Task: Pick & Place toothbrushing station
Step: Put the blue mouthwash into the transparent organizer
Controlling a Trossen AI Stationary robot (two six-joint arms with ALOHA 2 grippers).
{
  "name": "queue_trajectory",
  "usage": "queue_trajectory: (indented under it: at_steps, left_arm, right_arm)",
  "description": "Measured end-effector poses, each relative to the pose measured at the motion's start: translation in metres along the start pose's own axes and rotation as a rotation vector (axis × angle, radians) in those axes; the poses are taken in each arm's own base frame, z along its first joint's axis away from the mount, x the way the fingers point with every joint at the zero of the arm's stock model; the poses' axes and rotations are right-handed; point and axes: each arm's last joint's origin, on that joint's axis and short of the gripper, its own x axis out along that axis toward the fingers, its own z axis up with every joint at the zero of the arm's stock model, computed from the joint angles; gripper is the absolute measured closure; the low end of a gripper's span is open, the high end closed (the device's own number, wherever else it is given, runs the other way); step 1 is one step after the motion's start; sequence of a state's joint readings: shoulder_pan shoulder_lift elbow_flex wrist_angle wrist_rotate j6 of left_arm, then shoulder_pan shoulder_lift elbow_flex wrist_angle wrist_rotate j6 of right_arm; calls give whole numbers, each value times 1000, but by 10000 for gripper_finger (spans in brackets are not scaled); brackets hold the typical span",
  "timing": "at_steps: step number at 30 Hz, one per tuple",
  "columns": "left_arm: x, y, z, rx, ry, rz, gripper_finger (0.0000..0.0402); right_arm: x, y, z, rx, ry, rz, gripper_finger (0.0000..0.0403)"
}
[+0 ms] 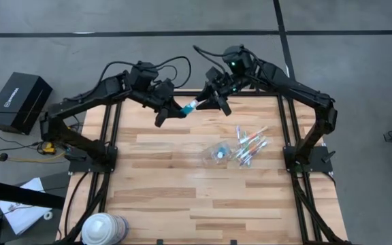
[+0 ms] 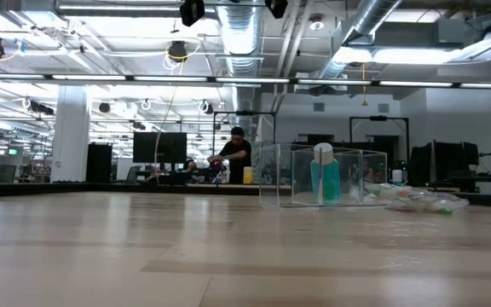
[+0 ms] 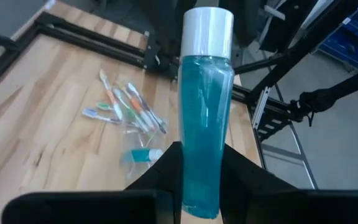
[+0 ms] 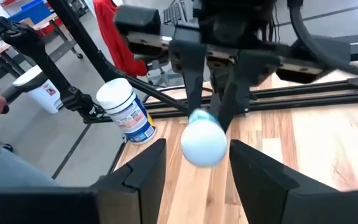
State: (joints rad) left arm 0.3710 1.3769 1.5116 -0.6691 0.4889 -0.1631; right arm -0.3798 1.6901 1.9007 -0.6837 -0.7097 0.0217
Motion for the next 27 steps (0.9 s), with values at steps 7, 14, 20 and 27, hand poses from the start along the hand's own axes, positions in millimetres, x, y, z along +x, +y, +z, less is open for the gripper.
queue_trajectory:
  at_steps: [7, 14, 20, 27]
  left_arm:
    - [-2, -1, 2, -1, -10, -1, 349]
    - [2, 1, 3, -1, -9, -10, 349]
    - [12, 5, 4, -5, -4, -39, 349]
    - [12, 5, 4, -2, -9, -43, 349]
  right_arm:
    - [0, 0, 0, -9, -3, 4, 236]
    - [2, 2, 1, -16, -6, 13, 237]
    - [3, 4, 1, -18, -7, 17, 237]
    - [3, 4, 0, -14, -2, 16, 248]
